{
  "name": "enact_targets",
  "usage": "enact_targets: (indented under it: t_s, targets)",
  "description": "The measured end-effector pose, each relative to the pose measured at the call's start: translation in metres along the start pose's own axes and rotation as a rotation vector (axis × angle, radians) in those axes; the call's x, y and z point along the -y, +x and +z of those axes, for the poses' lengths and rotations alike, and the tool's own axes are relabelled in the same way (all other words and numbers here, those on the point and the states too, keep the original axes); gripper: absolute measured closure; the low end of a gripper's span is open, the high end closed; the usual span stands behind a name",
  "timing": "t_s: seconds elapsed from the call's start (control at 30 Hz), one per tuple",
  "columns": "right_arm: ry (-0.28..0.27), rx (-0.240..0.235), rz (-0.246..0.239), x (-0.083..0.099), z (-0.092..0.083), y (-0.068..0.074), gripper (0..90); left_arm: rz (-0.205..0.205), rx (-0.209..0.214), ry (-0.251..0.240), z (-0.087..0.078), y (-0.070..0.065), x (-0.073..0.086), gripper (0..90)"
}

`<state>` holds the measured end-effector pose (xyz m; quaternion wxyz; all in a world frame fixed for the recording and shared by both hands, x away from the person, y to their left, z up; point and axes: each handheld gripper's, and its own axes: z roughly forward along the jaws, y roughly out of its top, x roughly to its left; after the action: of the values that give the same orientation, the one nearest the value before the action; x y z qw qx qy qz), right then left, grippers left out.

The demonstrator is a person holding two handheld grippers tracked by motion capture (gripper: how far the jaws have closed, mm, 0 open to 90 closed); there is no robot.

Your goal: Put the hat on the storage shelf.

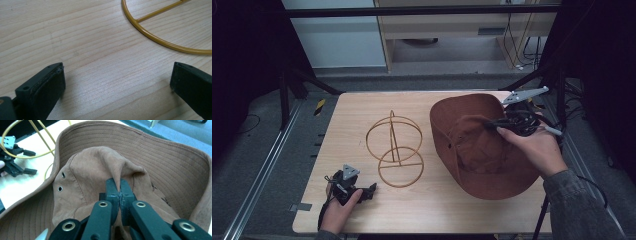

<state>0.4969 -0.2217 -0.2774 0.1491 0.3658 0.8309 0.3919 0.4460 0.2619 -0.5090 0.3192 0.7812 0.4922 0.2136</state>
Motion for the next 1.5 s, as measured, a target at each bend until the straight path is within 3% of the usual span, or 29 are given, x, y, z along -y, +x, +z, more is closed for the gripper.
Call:
enact_targets:
  t_s: [0.47,0.83,1.5]
  targets:
    - [-0.053,0.001,-0.015,-0.01,-0.016,0.009,89.2,-0.001,0.0,0.0,0.0,0.0,0.0,0.0]
    - [-0.158,-0.005,-0.035,-0.017,-0.04,0.027,89.2,0.0,0.001,0.0,0.0,0.0,0.0,0.0]
    - [-0.214,-0.028,-0.093,-0.036,-0.051,0.057,89.2,-0.002,0.0,-0.002,0.0,0.0,0.0,0.0]
